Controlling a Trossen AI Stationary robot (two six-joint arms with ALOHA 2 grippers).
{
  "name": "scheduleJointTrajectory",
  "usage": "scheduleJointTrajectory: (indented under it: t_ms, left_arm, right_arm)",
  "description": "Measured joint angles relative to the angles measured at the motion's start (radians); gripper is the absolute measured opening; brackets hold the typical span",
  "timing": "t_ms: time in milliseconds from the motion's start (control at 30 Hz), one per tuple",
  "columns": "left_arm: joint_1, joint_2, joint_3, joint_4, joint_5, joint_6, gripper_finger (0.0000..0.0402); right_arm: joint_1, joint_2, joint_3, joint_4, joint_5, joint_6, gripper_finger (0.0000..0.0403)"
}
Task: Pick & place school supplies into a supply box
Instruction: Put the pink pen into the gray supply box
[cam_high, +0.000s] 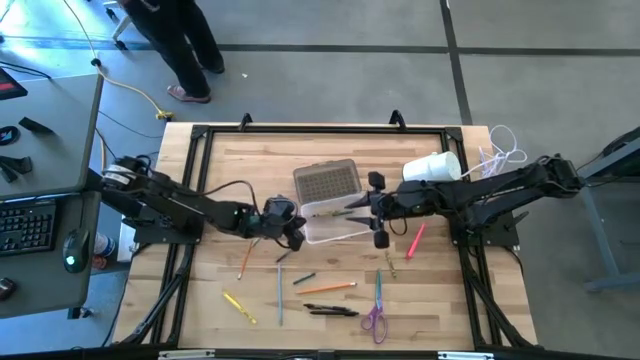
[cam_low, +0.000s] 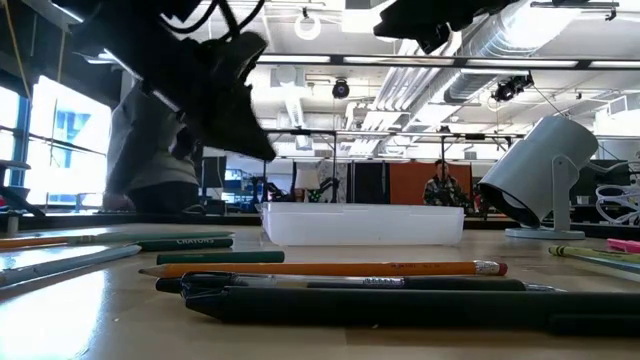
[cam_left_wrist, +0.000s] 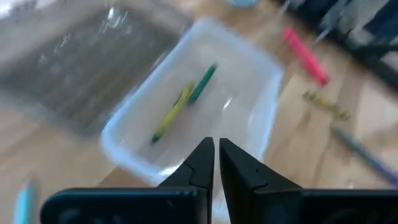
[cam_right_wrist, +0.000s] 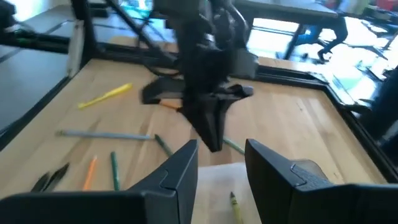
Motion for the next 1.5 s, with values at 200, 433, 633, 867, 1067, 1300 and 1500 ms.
scheduleJointTrajectory:
  t_ms: [200,433,633,867,1067,1300,1500]
  left_arm:
    - [0.000,-0.031,0.000,-0.078,0.026,-0.029,0.0051]
    - [0.000,-0.031,0.000,-0.119,0.052,-0.057,0.0028]
    - [0.000,-0.031,0.000,-0.189,0.021,-0.083,0.0040]
    - [0.000,-0.031,0.000,-0.212,0.024,-0.082,0.0045]
    - [0.000,-0.031,0.000,-0.207,0.027,-0.066,0.0031]
    - [0.000,-0.031,0.000,-0.207,0.025,-0.044,0.0051]
    - [0.000,-0.031,0.000,-0.194,-0.080,-0.043,0.0058]
  right_arm:
    - [0.001,0.029,0.000,-0.048,-0.112,0.035,0.0119]
    - [0.033,0.034,0.000,-0.146,-0.041,0.152,0.0119]
    - [0.126,0.034,0.014,-0.269,0.053,0.275,0.0119]
    - [0.246,0.035,0.017,-0.755,0.219,0.775,0.0119]
    - [0.260,0.037,0.004,-1.015,0.298,0.867,0.0119]
    - [0.262,0.037,-0.101,-0.939,-0.019,0.595,0.0119]
    - [0.262,0.037,-0.204,-0.831,0.018,0.498,0.0119]
